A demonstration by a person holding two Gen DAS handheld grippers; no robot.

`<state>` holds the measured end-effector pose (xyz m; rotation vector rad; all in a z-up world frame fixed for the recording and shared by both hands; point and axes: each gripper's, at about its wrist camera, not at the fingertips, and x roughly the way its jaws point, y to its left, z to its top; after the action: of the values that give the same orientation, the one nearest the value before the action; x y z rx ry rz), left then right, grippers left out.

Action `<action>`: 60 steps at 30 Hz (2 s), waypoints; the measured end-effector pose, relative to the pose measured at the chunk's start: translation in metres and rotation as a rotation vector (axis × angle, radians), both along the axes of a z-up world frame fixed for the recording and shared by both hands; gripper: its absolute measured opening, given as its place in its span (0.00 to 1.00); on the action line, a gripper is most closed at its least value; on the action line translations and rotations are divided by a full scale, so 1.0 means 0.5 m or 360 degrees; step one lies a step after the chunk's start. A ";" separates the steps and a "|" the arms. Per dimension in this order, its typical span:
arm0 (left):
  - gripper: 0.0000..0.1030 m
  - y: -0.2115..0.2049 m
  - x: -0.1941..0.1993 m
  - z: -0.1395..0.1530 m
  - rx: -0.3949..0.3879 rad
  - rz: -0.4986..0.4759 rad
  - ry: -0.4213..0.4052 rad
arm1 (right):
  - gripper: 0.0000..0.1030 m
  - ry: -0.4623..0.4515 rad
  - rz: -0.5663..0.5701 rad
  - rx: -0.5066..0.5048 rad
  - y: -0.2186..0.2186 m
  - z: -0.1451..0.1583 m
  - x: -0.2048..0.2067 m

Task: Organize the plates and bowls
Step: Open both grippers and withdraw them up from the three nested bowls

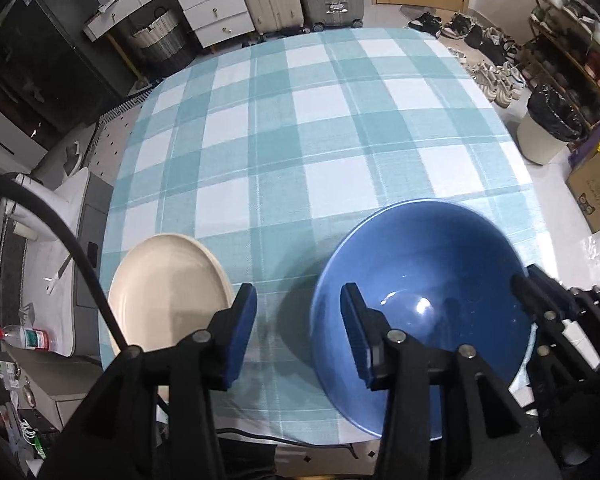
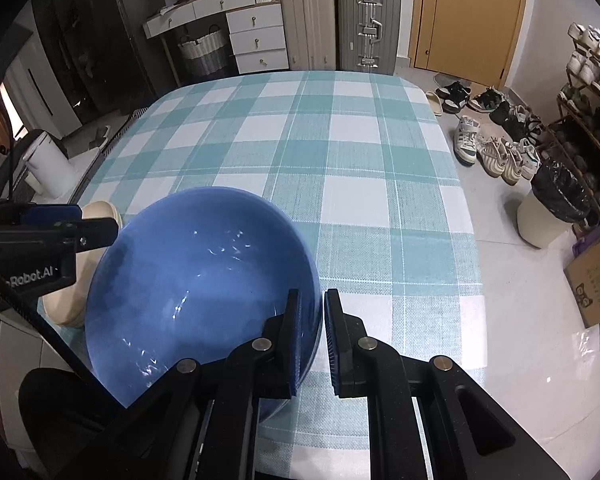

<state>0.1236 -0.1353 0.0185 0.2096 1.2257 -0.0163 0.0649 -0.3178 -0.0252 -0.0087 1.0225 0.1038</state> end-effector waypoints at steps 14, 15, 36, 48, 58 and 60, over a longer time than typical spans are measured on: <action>0.44 0.053 0.000 -0.062 -0.0254 0.0062 0.0089 | 0.24 -0.0027 -0.0062 0.0186 -0.017 0.015 -0.005; 0.44 0.056 -0.003 -0.061 -0.0271 0.0062 0.0077 | 0.24 -0.0047 -0.0062 0.0210 -0.019 0.018 -0.008; 0.48 0.082 -0.024 -0.024 -0.0337 0.0058 -0.0112 | 0.57 -0.0160 -0.0145 0.0323 -0.041 0.007 -0.065; 0.80 0.111 -0.080 0.012 -0.0468 0.0061 -0.0438 | 0.83 -0.0413 -0.0059 0.0296 -0.007 0.048 -0.120; 0.93 0.110 -0.149 0.055 -0.0432 -0.0029 -0.0762 | 0.89 -0.0526 -0.0167 0.0388 0.008 0.044 -0.159; 0.95 0.110 -0.164 0.053 -0.0391 -0.0041 -0.0844 | 0.89 -0.0501 -0.0209 0.0442 0.000 0.035 -0.163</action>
<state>0.0415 -0.0803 0.0450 0.0100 0.6837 -0.1254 -0.0167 -0.3176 -0.0075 0.2867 0.6853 0.1196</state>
